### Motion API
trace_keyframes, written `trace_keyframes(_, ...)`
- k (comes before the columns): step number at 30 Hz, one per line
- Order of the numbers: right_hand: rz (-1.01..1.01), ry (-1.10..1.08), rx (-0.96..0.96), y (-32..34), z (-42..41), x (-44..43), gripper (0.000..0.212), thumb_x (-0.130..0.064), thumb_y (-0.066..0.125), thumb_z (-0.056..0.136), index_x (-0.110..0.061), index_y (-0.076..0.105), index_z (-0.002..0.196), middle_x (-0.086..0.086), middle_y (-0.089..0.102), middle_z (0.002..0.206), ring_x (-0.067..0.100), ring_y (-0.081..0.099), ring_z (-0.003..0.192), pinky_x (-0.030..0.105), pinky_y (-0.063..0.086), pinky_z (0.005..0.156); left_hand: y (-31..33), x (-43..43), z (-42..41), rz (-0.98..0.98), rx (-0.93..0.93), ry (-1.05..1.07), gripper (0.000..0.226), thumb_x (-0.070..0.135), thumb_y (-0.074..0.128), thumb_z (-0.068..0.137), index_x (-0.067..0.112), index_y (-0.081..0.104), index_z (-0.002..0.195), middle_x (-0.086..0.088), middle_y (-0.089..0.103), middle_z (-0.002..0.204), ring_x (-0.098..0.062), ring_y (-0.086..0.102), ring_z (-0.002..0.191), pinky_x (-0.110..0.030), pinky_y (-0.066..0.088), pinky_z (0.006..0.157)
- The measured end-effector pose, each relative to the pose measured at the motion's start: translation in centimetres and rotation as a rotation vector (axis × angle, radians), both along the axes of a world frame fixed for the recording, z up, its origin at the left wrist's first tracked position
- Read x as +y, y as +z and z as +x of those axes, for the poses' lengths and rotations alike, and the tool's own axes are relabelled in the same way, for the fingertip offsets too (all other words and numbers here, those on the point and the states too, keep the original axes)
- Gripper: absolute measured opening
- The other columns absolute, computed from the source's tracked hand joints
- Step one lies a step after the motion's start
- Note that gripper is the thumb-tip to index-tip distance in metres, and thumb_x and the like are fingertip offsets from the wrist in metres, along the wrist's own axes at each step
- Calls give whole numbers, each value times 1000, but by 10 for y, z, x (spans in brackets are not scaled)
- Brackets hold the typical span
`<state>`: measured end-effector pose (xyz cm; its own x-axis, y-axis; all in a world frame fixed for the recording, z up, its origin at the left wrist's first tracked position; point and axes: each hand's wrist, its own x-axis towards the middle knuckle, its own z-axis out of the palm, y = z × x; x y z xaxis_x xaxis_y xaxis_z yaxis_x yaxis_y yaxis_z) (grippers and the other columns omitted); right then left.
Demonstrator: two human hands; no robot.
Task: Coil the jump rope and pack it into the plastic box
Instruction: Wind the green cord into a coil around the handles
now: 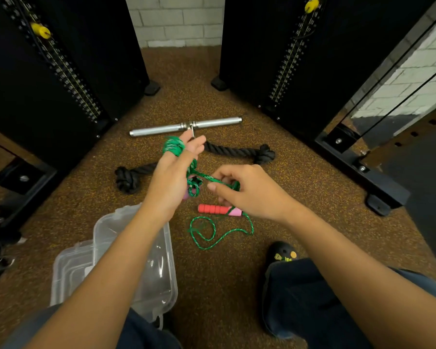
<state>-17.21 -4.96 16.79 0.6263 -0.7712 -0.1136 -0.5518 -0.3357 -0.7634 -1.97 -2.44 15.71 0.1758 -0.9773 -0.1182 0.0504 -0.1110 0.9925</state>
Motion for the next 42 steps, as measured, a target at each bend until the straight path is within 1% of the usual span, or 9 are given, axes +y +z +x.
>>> trace_keyframes(2, -101, -22, -21, 1, -1, -3, 10, -26, 60, 87, -17, 66, 87, -6, 63, 70, 11, 60, 66, 19, 43, 62, -5, 2, -1, -17, -296, -135, 25, 34, 38, 94, 51, 56, 101, 9, 44, 141, -8, 45, 126, -33, 31, 109)
trace_keyframes(5, -189, -51, -72, 3, -3, -7, 9, -21, 67, 81, -14, 70, 86, 0, 63, 82, 8, 57, 76, 16, 41, 70, -8, 5, -7, 3, -488, -215, 27, 24, 39, 97, 24, 58, 116, 10, 47, 135, -9, 45, 124, -31, 33, 107)
trace_keyframes(9, -207, -70, -137, 6, -6, -9, 14, -20, 74, 75, -11, 68, 83, -5, 54, 81, -5, 50, 73, 6, 36, 70, -2, 10, -6, 57, -362, -242, 29, 37, 42, 93, 23, 65, 85, -1, 68, 83, 4, 59, 76, -15, 42, 76)
trace_keyframes(11, -208, -79, -141, 8, -8, -11, 17, -16, 73, 73, -15, 63, 86, -1, 55, 88, 3, 46, 66, 9, 38, 64, -1, 10, -5, 97, -429, -326, 52, 57, 41, 85, 16, 60, 60, -2, 60, 60, -13, 56, 59, -27, 41, 68)
trace_keyframes(17, -86, -91, -155, 11, -18, -20, 33, -26, 77, 71, -22, 57, 97, -9, 53, 99, 3, 47, 70, 13, 43, 65, 4, 7, 3, 101, -235, -304, 25, 35, 55, 86, 16, 63, 72, 11, 42, 40, -5, 41, 45, -22, 41, 57)
trace_keyframes(25, -93, -93, -124, 13, -23, -24, 2, -24, 63, 85, -24, 62, 83, -9, 60, 79, 8, 58, 74, 17, 47, 70, -2, 6, 11, -35, -531, -269, 8, 30, 62, 85, 29, 65, 77, 1, 55, 62, -6, 50, 59, -41, 51, 69)
trace_keyframes(33, -1, -129, 15, 8, -25, -28, 28, -28, 43, 96, -19, 61, 76, -8, 60, 67, 1, 57, 62, 9, 43, 63, 3, 7, 13, -149, -470, -161, 12, 23, 59, 88, 29, 62, 78, 14, 58, 53, -2, 54, 56, -18, 46, 65)
trace_keyframes(37, 91, -58, 129, 9, -22, -22, 31, -33, 34, 98, -22, 56, 80, -4, 52, 53, 10, 54, 46, 23, 47, 57, -1, 4, 12, -128, -417, -135, 21, 30, 49, 90, 23, 57, 72, 16, 57, 54, -1, 52, 59, -23, 44, 75)
trace_keyframes(42, 89, 7, -16, 13, -15, -14, 37, -39, 52, 89, -24, 41, 121, 0, 59, 96, 12, 61, 86, 22, 48, 74, -7, 3, 3, -25, -252, -139, 29, 31, 43, 95, 24, 56, 70, 12, 51, 46, -7, 48, 53, -33, 45, 69)
